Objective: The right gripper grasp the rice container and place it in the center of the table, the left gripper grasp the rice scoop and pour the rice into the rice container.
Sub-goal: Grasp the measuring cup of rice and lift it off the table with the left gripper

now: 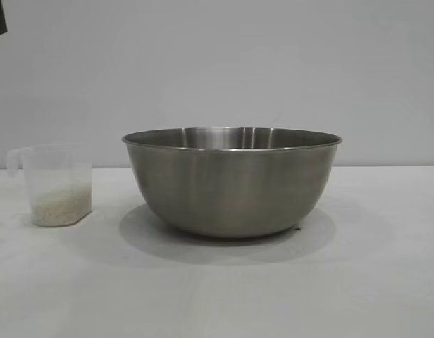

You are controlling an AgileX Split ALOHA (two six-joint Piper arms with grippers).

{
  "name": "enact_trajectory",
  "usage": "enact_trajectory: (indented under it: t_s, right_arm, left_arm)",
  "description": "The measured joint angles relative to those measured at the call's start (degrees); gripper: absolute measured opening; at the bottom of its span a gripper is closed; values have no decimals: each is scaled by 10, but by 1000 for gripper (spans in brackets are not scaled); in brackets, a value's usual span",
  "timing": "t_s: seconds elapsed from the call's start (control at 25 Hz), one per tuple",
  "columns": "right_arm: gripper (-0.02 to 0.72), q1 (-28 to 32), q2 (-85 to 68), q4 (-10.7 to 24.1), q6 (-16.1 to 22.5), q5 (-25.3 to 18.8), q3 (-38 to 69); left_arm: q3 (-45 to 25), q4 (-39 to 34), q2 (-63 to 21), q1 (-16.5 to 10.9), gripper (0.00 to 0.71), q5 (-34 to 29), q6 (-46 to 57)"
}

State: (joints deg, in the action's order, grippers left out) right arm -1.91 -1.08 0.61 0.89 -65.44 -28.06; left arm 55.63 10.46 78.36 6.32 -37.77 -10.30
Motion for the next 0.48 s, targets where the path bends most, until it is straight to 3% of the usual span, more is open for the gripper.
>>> enact_trajectory:
  t_s: [0.48]
  right_arm:
    - [520,0,0,0,0,0,0]
  left_arm:
    - [-255,21,-142,0,444,318,29]
